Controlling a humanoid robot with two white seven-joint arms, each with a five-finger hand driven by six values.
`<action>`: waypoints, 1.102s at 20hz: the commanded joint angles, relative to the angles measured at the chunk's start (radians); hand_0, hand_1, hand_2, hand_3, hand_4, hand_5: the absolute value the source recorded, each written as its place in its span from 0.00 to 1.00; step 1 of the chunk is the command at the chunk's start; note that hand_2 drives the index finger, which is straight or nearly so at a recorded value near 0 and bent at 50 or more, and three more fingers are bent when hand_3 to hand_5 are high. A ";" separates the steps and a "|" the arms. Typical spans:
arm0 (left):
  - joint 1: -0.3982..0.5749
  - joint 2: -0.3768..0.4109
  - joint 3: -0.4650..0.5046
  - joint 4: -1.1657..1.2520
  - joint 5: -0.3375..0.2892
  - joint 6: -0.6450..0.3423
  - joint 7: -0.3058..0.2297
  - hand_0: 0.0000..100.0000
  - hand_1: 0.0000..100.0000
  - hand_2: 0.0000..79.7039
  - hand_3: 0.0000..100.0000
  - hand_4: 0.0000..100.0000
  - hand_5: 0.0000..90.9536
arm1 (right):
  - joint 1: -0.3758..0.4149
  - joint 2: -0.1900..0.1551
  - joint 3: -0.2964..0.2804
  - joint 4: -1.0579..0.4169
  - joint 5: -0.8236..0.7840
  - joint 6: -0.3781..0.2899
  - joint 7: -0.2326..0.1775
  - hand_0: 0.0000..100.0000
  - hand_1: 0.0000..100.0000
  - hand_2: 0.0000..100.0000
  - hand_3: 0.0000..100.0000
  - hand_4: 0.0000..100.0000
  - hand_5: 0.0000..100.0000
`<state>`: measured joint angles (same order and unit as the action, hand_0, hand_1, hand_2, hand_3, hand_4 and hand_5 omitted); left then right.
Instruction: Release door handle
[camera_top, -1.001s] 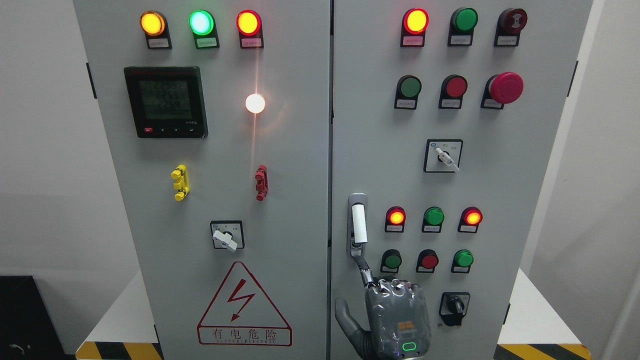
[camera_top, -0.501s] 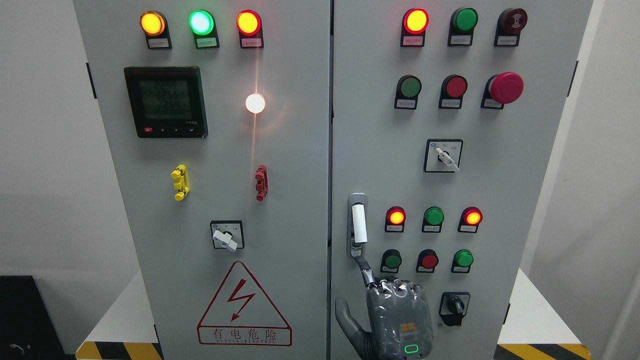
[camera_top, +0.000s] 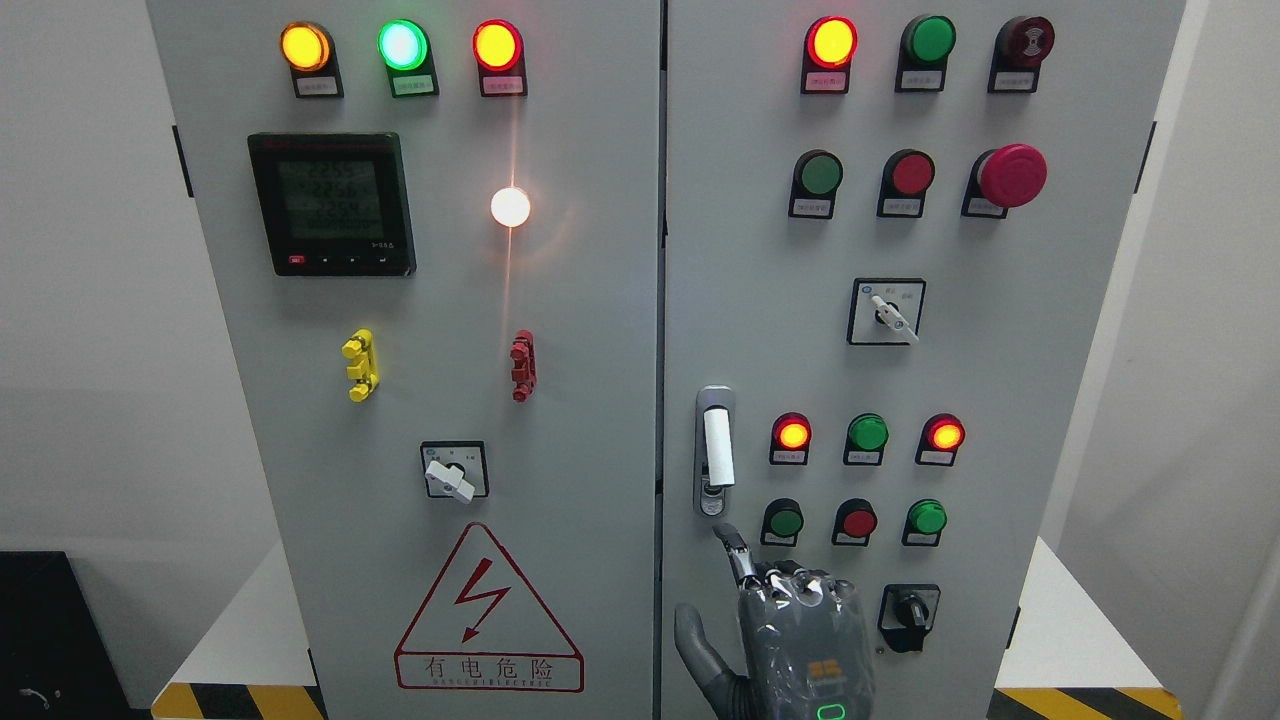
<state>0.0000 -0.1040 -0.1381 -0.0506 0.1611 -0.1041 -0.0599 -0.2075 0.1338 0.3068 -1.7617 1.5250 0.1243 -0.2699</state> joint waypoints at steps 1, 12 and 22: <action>0.008 0.001 0.000 0.000 0.000 0.000 0.000 0.12 0.56 0.00 0.00 0.00 0.00 | 0.023 -0.002 0.000 -0.068 -0.002 -0.017 0.008 0.49 0.36 0.30 0.97 0.95 1.00; 0.009 0.000 0.000 0.000 0.000 0.000 0.000 0.12 0.56 0.00 0.00 0.00 0.00 | 0.068 -0.005 -0.002 -0.142 -0.002 -0.060 0.014 0.55 0.35 0.45 0.96 0.94 1.00; 0.008 0.000 0.000 0.000 0.000 0.000 0.000 0.12 0.56 0.00 0.00 0.00 0.00 | 0.066 0.000 -0.006 -0.183 -0.008 -0.069 0.046 0.50 0.25 0.81 1.00 1.00 1.00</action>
<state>0.0000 -0.1040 -0.1381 -0.0506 0.1611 -0.1041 -0.0599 -0.1398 0.1302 0.3045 -1.8925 1.5209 0.0561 -0.2440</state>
